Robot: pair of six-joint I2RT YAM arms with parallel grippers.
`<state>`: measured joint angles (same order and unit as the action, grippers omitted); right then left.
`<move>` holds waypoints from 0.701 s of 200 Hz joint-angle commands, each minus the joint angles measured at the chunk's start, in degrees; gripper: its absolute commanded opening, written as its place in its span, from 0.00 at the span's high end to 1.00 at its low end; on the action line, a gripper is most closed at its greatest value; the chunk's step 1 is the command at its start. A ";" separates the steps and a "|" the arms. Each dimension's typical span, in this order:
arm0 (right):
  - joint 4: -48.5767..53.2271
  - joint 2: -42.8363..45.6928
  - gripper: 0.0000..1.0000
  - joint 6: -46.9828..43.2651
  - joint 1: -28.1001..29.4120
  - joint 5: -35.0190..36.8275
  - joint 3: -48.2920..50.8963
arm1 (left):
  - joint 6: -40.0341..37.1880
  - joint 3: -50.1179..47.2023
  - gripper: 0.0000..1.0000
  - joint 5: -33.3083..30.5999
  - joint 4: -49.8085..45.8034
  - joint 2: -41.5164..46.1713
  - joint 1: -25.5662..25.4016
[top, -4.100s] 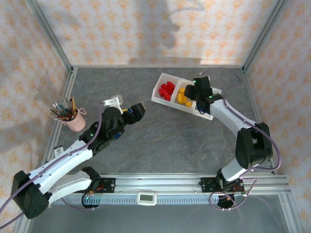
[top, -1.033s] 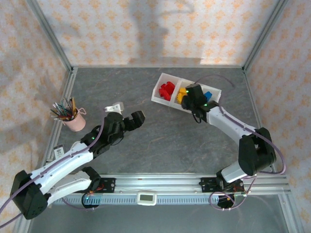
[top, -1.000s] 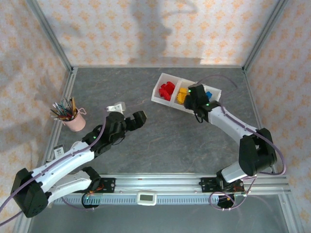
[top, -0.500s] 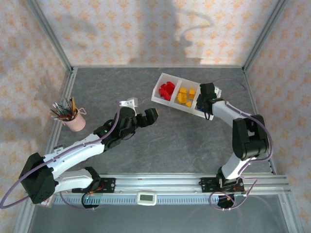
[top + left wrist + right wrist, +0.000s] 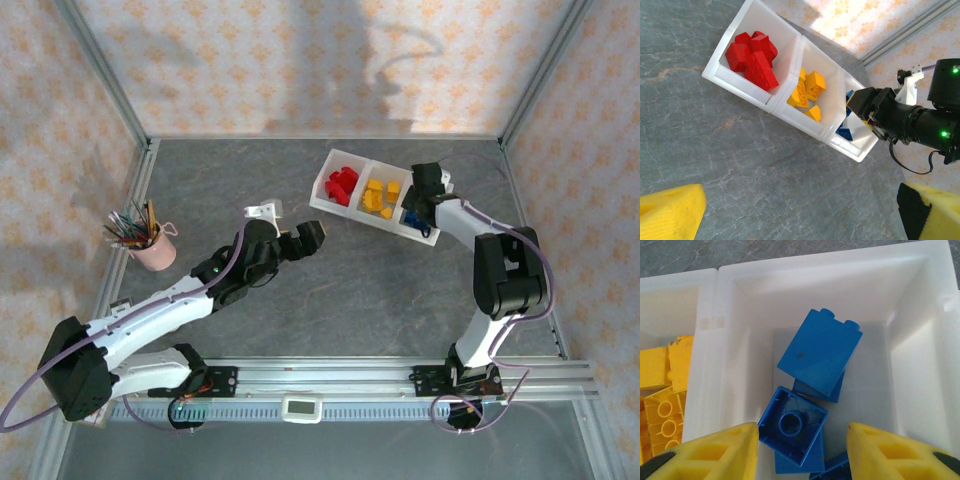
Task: Sort the legos into containers by color
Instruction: Place the lego in the container, then pick up the lego from the middle-left of the table.
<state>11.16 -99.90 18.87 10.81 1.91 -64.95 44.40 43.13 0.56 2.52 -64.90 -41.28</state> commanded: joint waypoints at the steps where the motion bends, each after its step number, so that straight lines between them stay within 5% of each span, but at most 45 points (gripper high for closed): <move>1: 1.40 4.36 0.51 -0.33 -0.03 -0.02 -0.98 | -1.64 1.62 0.01 -1.94 -0.30 1.44 -0.30; 61: 3.88 12.53 0.50 -1.49 3.87 -4.61 1.79 | -0.77 -0.54 0.01 -6.18 -3.81 6.55 -0.28; 140: 0.87 11.21 0.38 0.33 27.24 -6.24 2.69 | 4.89 -3.03 0.01 -15.53 -21.05 20.07 -0.12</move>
<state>13.67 -87.05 18.59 32.25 -3.11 -62.94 46.48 40.88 -9.61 -9.54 -48.93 -41.28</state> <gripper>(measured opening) 0.601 0.992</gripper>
